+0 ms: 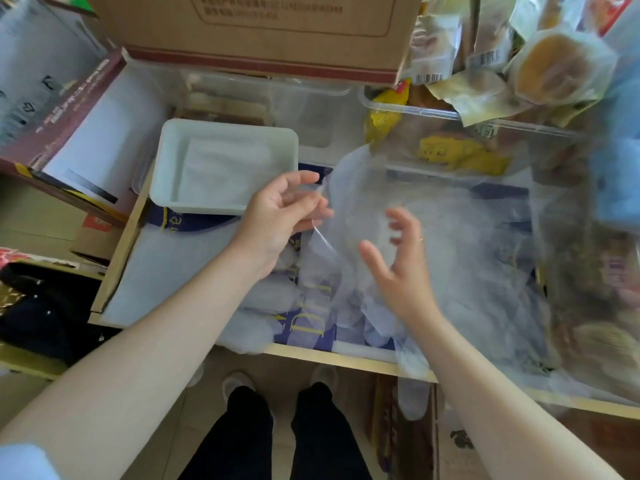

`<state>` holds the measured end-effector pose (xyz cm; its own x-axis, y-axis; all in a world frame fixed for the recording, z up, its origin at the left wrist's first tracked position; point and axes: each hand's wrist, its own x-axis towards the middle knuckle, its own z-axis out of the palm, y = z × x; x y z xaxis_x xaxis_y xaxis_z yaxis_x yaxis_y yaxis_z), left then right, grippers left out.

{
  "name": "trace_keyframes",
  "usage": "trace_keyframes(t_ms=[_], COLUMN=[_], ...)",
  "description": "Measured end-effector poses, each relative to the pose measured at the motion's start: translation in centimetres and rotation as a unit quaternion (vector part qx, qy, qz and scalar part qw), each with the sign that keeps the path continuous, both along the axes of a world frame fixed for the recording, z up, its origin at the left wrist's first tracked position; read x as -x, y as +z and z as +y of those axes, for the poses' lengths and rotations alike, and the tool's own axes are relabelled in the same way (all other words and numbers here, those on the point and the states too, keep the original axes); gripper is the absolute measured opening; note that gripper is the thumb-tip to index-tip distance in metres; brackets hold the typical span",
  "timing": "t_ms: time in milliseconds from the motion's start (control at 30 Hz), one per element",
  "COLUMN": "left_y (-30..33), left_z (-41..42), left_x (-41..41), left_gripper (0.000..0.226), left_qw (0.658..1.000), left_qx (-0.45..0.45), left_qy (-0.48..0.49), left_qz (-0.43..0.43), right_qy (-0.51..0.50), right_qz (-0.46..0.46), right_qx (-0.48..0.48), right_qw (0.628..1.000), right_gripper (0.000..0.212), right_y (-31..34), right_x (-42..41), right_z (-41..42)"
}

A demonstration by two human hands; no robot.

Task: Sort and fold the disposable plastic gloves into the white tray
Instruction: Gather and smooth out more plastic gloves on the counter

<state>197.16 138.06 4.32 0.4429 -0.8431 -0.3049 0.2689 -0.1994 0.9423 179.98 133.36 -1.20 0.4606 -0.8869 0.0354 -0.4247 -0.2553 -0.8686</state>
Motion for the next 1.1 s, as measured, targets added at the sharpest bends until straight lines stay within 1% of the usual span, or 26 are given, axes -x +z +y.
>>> trace_keyframes(t_ms=[67,100,167,200,233,300,333,400,433,500,533,567,600,667,700,733,767,833,867,933,967,1000,1033,1100], left_y=[0.9,1.3,2.0,2.2,2.3,2.4,2.3,1.7,1.3,0.6,0.3,0.0,-0.3,-0.3,-0.3,-0.2,-0.2,0.7,1.2,2.0,2.1,1.8,1.3,0.2], left_z=[0.9,1.4,2.6,3.2,3.8,5.0,5.7,7.4,8.4,10.5,11.6,12.8,13.8,15.3,15.8,16.0,16.2,16.1,16.2,16.4,16.5,16.7,16.9,17.4], left_x=[-0.9,-1.3,-2.1,-2.4,-2.7,-3.5,-3.9,-5.0,-5.7,-7.5,-8.5,-9.7,-10.8,-12.4,-12.9,-13.2,-13.5,-13.7,-13.8,-13.8,-13.8,-13.9,-14.1,-14.7], left_gripper=[0.018,0.017,0.018,0.021,0.023,0.025,0.023,0.013,0.007,0.003,0.009,0.021,0.039,0.084,0.1,0.109,0.112,0.106,0.094,0.05,0.032,0.02,0.013,0.011], left_qw=[0.999,0.997,0.992,0.989,0.986,0.979,0.978,0.978,0.978,0.976,0.971,0.967,0.965,0.976,0.982,0.987,0.99,0.995,0.996,0.992,0.989,0.988,0.986,0.976], left_qx=[0.025,0.035,0.054,0.065,0.077,0.091,0.089,0.066,0.046,0.009,-0.002,-0.008,-0.016,-0.039,-0.05,-0.057,-0.06,-0.062,-0.065,-0.078,-0.095,-0.115,-0.134,-0.174], left_qy=[-0.014,-0.016,-0.006,0.005,0.017,0.044,0.062,0.095,0.111,0.156,0.18,0.196,0.193,0.126,0.081,0.042,0.016,-0.024,-0.048,-0.099,-0.103,-0.087,-0.063,-0.03], left_qz=[0.042,0.067,0.113,0.132,0.149,0.174,0.18,0.176,0.169,0.152,0.154,0.165,0.176,0.176,0.162,0.144,0.127,0.077,0.045,-0.01,-0.037,-0.062,-0.083,-0.131], right_qy=[-0.05,-0.051,-0.024,-0.007,0.02,0.067,0.081,0.077,0.069,0.072,0.076,0.079,0.096,0.151,0.187,0.223,0.257,0.31,0.329,0.34,0.335,0.333,0.338,0.348], right_qz=[-0.072,-0.101,-0.157,-0.168,-0.176,-0.179,-0.2,-0.24,-0.244,-0.207,-0.185,-0.173,-0.16,-0.109,-0.071,-0.035,-0.001,0.045,0.062,0.088,0.105,0.128,0.159,0.225], right_qx=[-0.142,-0.207,-0.316,-0.351,-0.376,-0.393,-0.403,-0.425,-0.414,-0.35,-0.325,-0.319,-0.315,-0.299,-0.282,-0.269,-0.259,-0.253,-0.252,-0.25,-0.247,-0.244,-0.238,-0.228], right_qw=[0.986,0.972,0.936,0.921,0.91,0.9,0.889,0.869,0.874,0.911,0.924,0.929,0.931,0.936,0.938,0.936,0.931,0.915,0.908,0.902,0.903,0.902,0.897,0.881], right_gripper=[0.082,0.086,0.085,0.082,0.071,0.02,0.009,0.016,0.019,0.023,0.024,0.025,0.026,0.032,0.035,0.037,0.035,0.025,0.021,0.018,0.019,0.021,0.025,0.028], right_y=[1.2,1.6,2.2,2.4,2.4,2.4,2.8,3.3,3.6,4.0,4.3,4.7,5.0,5.9,6.2,6.6,7.0,7.5,7.7,7.8,7.7,7.5,7.4,6.9], right_x=[-1.1,-1.7,-3.1,-3.8,-4.6,-6.2,-7.1,-8.7,-9.4,-10.8,-11.3,-11.8,-12.3,-13.2,-13.7,-14.2,-14.8,-15.8,-16.4,-17.6,-18.0,-18.4,-18.6,-18.7], right_z=[-1.4,-2.3,-3.6,-4.0,-4.0,-3.2,-2.5,-1.4,-1.0,-0.5,-0.4,-0.2,0.1,1.0,1.7,2.3,3.0,3.9,4.2,4.7,4.8,4.9,4.8,4.6])
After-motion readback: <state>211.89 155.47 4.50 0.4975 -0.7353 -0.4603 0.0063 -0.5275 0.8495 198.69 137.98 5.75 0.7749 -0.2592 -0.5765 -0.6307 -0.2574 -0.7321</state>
